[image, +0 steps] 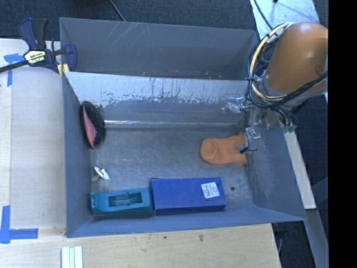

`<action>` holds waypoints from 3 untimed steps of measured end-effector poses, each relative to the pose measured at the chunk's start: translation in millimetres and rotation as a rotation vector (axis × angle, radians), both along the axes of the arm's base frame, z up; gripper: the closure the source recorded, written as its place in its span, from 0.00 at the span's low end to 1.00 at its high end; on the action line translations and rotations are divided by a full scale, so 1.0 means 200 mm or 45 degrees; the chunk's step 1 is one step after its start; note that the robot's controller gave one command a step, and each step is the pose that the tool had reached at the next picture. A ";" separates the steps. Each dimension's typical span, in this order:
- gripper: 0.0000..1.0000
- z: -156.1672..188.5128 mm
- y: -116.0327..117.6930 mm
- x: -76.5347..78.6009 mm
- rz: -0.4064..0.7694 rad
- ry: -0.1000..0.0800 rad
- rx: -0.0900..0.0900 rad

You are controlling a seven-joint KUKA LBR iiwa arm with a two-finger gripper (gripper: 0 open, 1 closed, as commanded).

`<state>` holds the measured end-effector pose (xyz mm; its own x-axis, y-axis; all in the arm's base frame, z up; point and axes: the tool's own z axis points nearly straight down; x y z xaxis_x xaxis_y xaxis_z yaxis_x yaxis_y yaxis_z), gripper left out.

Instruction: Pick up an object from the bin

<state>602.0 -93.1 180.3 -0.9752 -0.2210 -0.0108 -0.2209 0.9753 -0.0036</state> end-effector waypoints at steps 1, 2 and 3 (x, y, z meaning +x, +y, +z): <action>0.00 -0.26 0.00 -0.14 -0.071 0.012 0.002; 1.00 -0.37 0.01 -0.03 0.127 0.008 0.001; 0.00 -0.37 0.01 -0.03 0.125 0.008 0.001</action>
Offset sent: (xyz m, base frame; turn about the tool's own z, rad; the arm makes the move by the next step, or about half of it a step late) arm -0.0069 0.0022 -0.0745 -0.1027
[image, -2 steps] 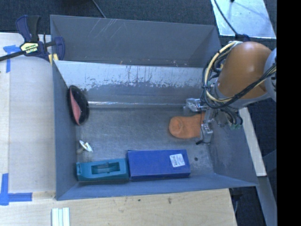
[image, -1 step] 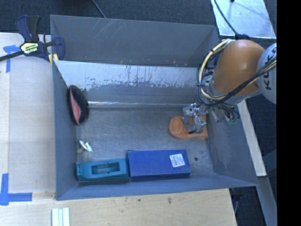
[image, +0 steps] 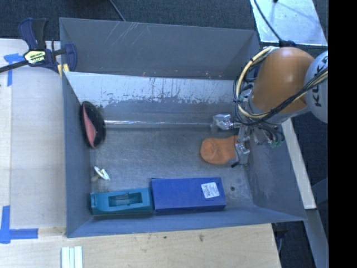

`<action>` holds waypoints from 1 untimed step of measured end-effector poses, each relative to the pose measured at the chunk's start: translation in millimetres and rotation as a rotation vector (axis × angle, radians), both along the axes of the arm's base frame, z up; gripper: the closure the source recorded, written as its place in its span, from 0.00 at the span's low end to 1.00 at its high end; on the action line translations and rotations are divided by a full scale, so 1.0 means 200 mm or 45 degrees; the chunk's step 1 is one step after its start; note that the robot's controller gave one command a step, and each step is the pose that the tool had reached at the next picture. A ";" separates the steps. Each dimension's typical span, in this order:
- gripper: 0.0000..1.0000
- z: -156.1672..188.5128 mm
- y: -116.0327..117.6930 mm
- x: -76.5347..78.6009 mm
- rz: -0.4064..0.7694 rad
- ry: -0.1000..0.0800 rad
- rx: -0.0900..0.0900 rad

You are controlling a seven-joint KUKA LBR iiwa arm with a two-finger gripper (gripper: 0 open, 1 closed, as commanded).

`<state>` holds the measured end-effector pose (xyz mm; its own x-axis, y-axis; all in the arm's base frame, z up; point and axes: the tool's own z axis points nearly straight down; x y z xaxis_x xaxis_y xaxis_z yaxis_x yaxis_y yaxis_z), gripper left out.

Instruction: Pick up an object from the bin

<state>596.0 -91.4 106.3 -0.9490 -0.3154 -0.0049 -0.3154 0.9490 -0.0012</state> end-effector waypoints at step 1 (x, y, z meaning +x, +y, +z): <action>0.00 0.00 0.00 0.00 0.000 0.000 0.000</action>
Offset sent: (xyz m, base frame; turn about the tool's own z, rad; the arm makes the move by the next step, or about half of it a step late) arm -0.0084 -0.0016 -0.0360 -0.1464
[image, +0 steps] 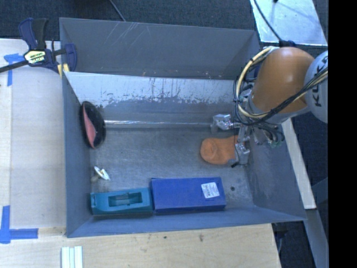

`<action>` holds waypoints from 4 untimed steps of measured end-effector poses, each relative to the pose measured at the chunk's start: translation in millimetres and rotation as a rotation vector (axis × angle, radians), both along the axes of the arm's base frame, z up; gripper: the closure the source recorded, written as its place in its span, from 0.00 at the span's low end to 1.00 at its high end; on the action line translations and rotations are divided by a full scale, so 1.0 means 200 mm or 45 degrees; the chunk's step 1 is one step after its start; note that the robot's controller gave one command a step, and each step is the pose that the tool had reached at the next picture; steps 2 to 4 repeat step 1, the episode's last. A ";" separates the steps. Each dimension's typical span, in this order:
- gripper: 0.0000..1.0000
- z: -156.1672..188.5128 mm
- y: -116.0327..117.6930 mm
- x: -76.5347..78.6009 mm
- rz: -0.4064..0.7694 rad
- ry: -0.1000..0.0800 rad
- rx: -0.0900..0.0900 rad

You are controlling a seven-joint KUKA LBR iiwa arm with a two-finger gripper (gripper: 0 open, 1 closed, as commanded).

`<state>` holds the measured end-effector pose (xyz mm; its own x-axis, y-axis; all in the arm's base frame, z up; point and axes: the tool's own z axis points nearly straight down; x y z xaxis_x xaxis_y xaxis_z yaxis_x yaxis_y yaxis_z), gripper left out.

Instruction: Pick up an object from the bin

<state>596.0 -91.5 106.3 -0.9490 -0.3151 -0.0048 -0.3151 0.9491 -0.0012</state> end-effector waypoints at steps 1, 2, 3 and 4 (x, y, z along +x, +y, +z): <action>1.00 -0.17 -0.01 -0.04 0.183 0.001 0.000; 1.00 -0.17 -0.01 -0.04 0.183 0.001 0.000; 1.00 -0.17 -0.01 -0.04 0.183 0.001 0.000; 1.00 -0.17 -0.01 -0.04 0.183 0.001 0.000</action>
Offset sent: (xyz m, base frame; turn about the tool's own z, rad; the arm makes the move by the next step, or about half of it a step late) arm 0.0000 0.0000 0.0000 0.0000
